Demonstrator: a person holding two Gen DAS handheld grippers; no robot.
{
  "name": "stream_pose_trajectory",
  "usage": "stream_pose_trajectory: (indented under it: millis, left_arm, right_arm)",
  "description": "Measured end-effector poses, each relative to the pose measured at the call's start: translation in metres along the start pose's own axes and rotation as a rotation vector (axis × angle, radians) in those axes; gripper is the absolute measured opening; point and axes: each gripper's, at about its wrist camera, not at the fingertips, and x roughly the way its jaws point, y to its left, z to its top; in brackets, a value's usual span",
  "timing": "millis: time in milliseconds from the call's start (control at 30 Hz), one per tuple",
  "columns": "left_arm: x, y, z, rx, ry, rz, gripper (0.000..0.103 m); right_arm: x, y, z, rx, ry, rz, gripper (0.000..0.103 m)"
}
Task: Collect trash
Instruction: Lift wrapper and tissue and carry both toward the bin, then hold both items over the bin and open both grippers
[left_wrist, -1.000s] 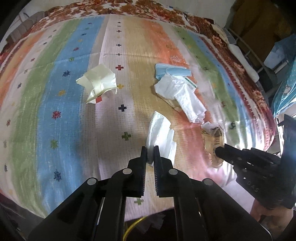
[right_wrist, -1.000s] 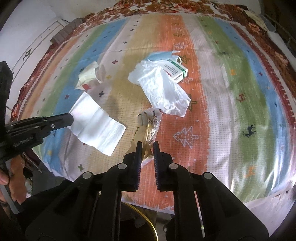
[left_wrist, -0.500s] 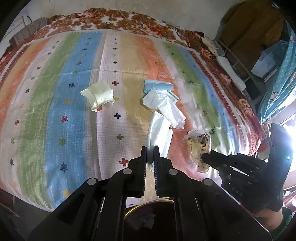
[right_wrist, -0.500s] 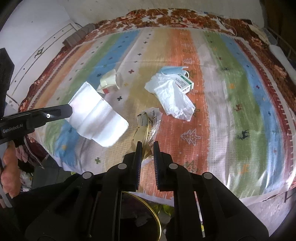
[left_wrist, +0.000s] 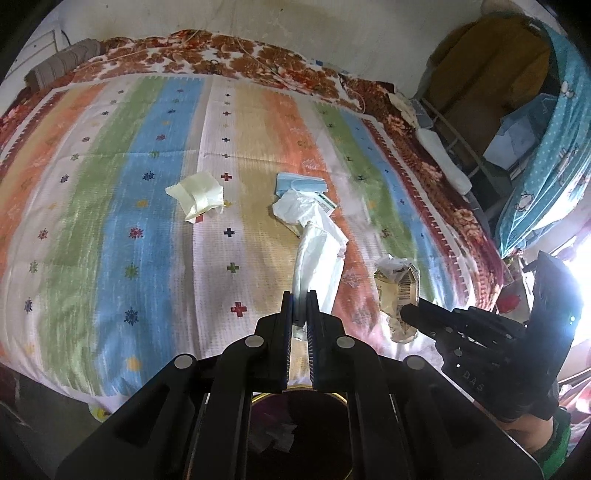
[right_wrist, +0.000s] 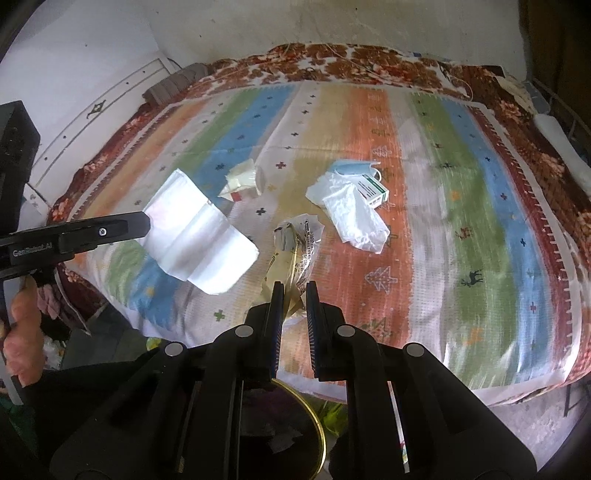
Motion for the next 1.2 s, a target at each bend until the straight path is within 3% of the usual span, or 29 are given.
stream_pose_trajectory:
  millis: [733,1200]
  left_arm:
    - [-0.033,-0.021,-0.046,0.071,-0.030,-0.023,0.007]
    - [-0.035,-0.013,-0.092,0.029,0.011,-0.024,0.007]
  right_arm:
    - [-0.065,0.023,-0.050,-0.028,-0.101,0.017,0.011]
    - [-0.058,0.035,-0.094,-0.018,-0.029,0.015,0.011]
